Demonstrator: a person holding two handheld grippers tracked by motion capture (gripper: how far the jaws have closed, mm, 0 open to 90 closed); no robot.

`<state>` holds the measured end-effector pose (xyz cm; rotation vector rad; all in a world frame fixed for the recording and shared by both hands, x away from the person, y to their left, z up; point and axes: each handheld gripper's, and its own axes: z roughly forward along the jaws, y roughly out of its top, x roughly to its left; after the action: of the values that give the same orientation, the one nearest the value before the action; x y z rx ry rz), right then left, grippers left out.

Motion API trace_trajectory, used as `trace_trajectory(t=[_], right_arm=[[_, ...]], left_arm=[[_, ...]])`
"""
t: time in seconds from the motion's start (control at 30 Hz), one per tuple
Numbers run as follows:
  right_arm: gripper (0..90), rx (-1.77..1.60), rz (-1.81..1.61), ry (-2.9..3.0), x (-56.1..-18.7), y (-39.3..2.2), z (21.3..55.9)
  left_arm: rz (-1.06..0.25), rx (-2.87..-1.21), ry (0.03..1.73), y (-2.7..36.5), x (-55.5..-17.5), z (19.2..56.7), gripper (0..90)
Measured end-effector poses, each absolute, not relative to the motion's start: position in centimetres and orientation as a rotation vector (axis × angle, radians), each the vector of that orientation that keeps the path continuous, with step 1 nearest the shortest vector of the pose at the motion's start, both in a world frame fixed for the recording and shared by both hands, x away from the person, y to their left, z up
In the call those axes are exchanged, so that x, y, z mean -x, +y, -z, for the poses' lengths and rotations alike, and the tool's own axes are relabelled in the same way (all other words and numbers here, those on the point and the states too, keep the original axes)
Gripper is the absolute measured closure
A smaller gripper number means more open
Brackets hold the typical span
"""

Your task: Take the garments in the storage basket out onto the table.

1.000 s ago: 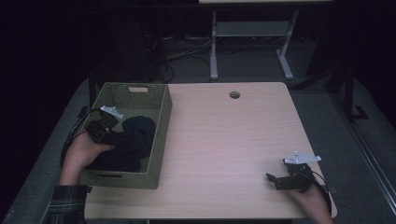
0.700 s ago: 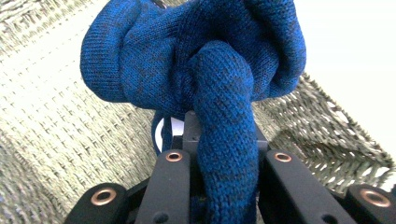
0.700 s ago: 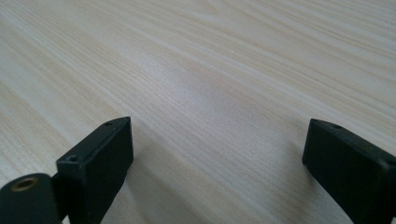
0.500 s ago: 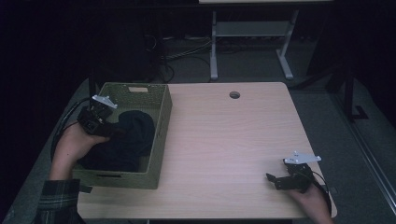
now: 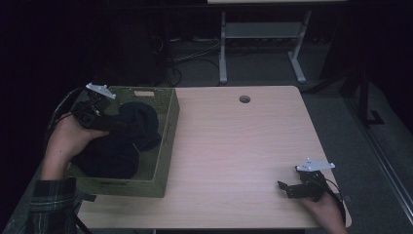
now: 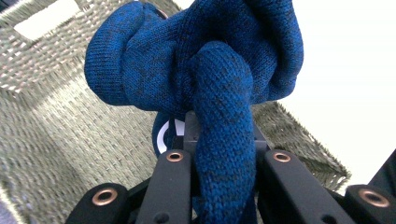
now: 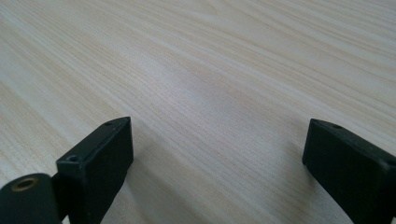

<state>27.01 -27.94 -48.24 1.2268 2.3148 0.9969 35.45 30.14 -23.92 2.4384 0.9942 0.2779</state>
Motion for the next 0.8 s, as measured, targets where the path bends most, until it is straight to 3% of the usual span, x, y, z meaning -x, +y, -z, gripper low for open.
trace_trajectory(t=[0.8], right_arm=[[8.3,-1.232,-0.995,2.315,-27.0,-27.9,48.2]], left_arm=[[-0.29,-2.395,0.887,27.5,-35.6,19.8,78.6]])
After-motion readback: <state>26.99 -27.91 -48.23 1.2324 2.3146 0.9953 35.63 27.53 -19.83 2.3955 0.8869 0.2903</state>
